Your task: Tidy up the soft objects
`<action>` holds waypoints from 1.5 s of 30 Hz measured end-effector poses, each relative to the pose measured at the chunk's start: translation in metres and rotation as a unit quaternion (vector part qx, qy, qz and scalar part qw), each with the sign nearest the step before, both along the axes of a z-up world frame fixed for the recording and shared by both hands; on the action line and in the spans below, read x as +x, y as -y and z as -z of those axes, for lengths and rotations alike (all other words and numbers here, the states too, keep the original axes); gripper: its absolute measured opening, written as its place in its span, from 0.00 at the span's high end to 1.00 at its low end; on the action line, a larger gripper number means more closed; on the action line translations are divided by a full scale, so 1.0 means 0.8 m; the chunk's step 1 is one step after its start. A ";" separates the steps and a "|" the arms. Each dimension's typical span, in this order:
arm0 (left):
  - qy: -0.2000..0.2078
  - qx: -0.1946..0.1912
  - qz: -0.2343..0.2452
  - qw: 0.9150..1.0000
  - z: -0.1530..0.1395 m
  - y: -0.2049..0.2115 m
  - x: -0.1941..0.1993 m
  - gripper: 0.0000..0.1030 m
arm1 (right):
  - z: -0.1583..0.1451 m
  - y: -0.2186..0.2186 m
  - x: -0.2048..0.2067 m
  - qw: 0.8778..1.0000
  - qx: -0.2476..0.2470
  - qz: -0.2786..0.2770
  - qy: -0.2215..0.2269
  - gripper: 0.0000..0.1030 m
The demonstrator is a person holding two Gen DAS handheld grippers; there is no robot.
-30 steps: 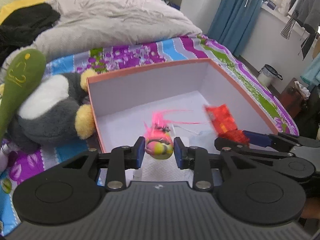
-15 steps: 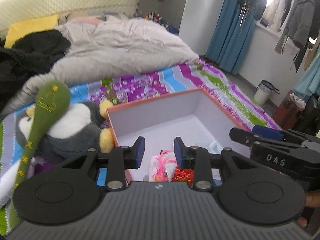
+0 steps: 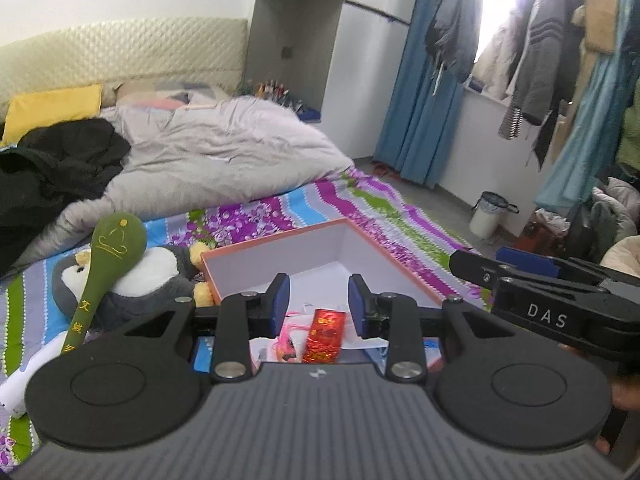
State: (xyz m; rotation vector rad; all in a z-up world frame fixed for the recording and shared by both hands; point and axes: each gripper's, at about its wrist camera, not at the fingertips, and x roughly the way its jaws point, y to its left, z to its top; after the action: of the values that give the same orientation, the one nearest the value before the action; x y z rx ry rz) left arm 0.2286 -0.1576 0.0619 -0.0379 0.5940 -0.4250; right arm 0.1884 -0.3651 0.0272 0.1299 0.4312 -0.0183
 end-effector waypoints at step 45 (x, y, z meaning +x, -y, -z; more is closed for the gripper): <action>-0.041 0.011 -0.052 0.998 0.078 -0.050 -0.193 0.55 | 0.090 -0.037 -0.158 0.998 0.008 0.006 -0.064 0.42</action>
State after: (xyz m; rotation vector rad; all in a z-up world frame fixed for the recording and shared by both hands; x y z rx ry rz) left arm 0.0740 -0.1173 -0.0005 -0.0645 0.6742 -0.3169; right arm 0.0617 -0.3354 -0.0445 0.1474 0.5580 -0.0349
